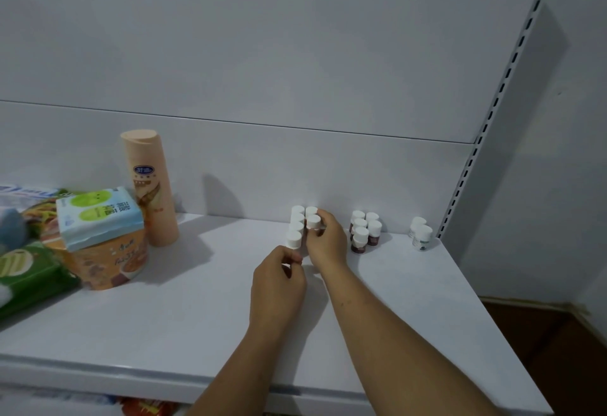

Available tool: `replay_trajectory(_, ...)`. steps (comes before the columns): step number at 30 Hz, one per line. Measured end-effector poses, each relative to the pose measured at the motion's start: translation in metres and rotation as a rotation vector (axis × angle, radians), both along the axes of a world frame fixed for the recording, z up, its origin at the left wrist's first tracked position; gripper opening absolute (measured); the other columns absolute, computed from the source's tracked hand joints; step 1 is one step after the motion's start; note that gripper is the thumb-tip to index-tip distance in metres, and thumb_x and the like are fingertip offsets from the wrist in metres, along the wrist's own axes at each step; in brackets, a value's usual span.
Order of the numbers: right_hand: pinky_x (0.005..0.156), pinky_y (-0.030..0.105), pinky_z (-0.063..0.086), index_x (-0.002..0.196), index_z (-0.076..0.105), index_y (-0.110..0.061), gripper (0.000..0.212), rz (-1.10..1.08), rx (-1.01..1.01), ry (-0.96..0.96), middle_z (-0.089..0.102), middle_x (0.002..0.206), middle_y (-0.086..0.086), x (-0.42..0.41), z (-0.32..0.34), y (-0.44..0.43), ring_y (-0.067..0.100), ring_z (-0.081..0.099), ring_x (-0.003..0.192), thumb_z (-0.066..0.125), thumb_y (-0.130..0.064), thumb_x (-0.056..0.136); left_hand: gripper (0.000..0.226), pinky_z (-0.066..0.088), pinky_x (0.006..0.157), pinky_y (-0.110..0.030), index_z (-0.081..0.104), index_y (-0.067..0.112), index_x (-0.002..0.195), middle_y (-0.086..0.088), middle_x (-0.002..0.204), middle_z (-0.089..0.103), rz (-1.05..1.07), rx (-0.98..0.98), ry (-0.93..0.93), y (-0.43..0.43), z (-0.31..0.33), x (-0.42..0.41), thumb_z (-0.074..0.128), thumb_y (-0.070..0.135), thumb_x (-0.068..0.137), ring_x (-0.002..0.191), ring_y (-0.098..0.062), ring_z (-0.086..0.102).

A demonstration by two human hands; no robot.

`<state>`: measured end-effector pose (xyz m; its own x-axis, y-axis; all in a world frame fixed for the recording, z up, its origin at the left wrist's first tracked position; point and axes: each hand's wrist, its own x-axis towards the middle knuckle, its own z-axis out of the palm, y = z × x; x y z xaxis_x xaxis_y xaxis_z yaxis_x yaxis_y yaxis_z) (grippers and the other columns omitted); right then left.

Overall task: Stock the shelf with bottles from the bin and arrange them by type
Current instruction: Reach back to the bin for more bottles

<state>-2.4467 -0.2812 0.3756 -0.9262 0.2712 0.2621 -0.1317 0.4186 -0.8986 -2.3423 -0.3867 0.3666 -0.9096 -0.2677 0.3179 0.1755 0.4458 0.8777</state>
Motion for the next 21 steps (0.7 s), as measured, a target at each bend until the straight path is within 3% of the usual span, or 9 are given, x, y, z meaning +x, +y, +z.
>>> replay_trajectory(5, 0.085, 0.024, 0.041, 0.133, 0.062, -0.025, 0.037, 0.000, -0.008, -0.013, 0.070, 0.119, -0.006, -0.0027, -0.0028, -0.0005, 0.010, 0.057, 0.099, 0.051, -0.011, 0.100, 0.021, 0.046, 0.067, -0.008, 0.065, 0.028, 0.096, 0.015, 0.092, 0.068, 0.012, 0.018, 0.003, 0.0009, 0.0017, 0.0006, 0.060, 0.008, 0.098, 0.085, 0.000, 0.062)
replay_trajectory(9, 0.083, 0.023, 0.041, 0.128, 0.065, -0.024, 0.031, -0.018, -0.022, -0.015, 0.071, 0.115, -0.007, -0.0063, -0.0061, 0.0013, 0.013, 0.063, 0.102, 0.056, -0.017, 0.099, 0.027, 0.044, 0.071, -0.010, 0.061, 0.029, 0.119, 0.016, 0.113, 0.064, 0.037, 0.029, -0.019, 0.0013, 0.0033, 0.0003, 0.059, 0.011, 0.100, 0.092, 0.001, 0.062)
replay_trajectory(12, 0.082, 0.022, 0.042, 0.125, 0.067, -0.024, 0.028, -0.020, -0.021, 0.002, 0.073, 0.112, -0.008, -0.0072, -0.0087, 0.0010, 0.011, 0.063, 0.099, 0.058, -0.020, 0.099, 0.036, 0.044, 0.075, -0.011, 0.060, 0.028, 0.129, 0.018, 0.117, 0.064, 0.023, 0.018, -0.035, 0.0008, 0.0020, -0.0007, 0.056, 0.010, 0.099, 0.096, 0.006, 0.061)
replay_trajectory(18, 0.083, 0.021, 0.043, 0.123, 0.070, -0.021, 0.029, -0.015, -0.010, 0.007, 0.075, 0.112, -0.003, -0.0051, -0.0079, 0.0002, 0.013, 0.065, 0.099, 0.057, -0.015, 0.098, 0.034, 0.043, 0.078, -0.010, 0.061, 0.027, 0.131, 0.019, 0.113, 0.063, 0.030, 0.000, -0.041, 0.0023, -0.0005, -0.0021, 0.056, 0.011, 0.102, 0.095, 0.008, 0.060)
replay_trajectory(21, 0.084, 0.021, 0.044, 0.122, 0.071, -0.021, 0.030, -0.013, 0.001, 0.000, 0.075, 0.112, -0.004, -0.0046, -0.0070, 0.0007, 0.012, 0.065, 0.099, 0.059, -0.013, 0.096, 0.035, 0.046, 0.081, -0.017, 0.062, 0.028, 0.130, 0.017, 0.114, 0.066, 0.032, -0.002, -0.026, 0.0022, 0.0001, -0.0025, 0.054, 0.011, 0.101, 0.096, 0.002, 0.063)
